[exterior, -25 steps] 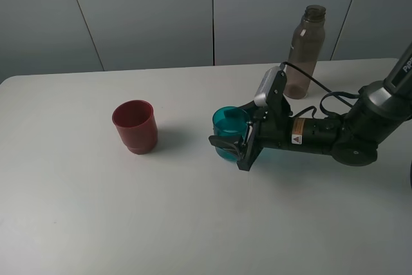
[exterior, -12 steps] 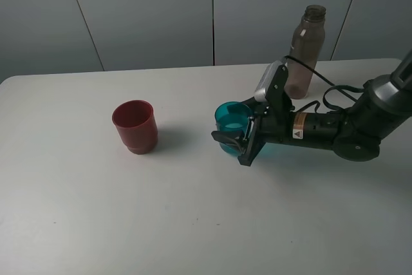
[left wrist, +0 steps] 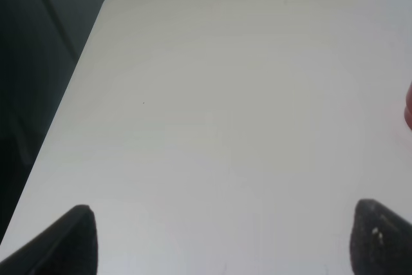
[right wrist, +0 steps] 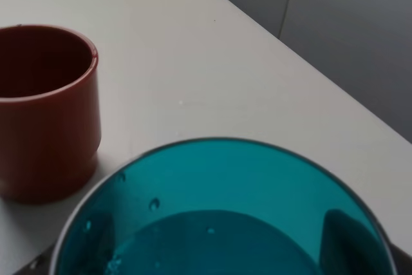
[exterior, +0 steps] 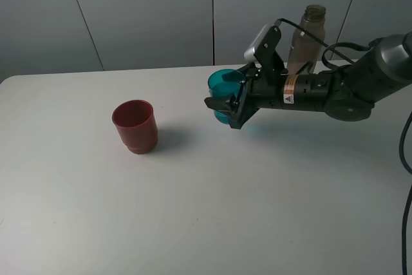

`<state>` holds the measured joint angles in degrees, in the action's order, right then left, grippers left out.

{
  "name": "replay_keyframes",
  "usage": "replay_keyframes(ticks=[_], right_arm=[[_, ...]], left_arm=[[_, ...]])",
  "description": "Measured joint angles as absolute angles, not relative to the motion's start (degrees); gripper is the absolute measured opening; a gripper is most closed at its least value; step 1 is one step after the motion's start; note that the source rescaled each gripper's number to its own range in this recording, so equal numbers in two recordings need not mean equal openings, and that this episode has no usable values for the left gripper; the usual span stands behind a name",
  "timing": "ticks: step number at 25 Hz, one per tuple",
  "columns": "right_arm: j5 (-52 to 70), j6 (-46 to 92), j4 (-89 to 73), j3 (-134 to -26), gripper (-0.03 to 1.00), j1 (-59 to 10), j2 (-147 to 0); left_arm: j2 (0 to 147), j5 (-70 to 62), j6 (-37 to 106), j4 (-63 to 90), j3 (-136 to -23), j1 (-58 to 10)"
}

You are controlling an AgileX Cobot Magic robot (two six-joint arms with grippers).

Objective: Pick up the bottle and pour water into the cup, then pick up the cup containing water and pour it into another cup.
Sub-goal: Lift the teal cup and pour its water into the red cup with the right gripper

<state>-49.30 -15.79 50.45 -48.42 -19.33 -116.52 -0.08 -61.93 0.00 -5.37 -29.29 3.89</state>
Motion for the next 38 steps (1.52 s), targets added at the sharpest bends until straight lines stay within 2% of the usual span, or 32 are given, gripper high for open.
replay_keyframes(ticks=[7, 22, 34, 38], right_arm=[[-40.8, -22.8, 51.2, -57.4, 0.08, -24.6, -116.5], [-34.6, -36.9, 56.0, -75.6, 0.08, -31.5, -123.1], [-30.0, -38.8, 58.0, -86.2, 0.08, -34.3, -129.5], [-30.0, -33.7, 58.0, -87.1, 0.08, -34.8, -130.5]], left_arm=[[-0.1, -61.9, 0.0, -5.4, -29.3, 3.9], [-0.1, -61.9, 0.0, -5.4, -29.3, 3.9], [-0.1, -61.9, 0.0, -5.4, -29.3, 3.9], [-0.1, -61.9, 0.0, -5.4, -29.3, 3.9]])
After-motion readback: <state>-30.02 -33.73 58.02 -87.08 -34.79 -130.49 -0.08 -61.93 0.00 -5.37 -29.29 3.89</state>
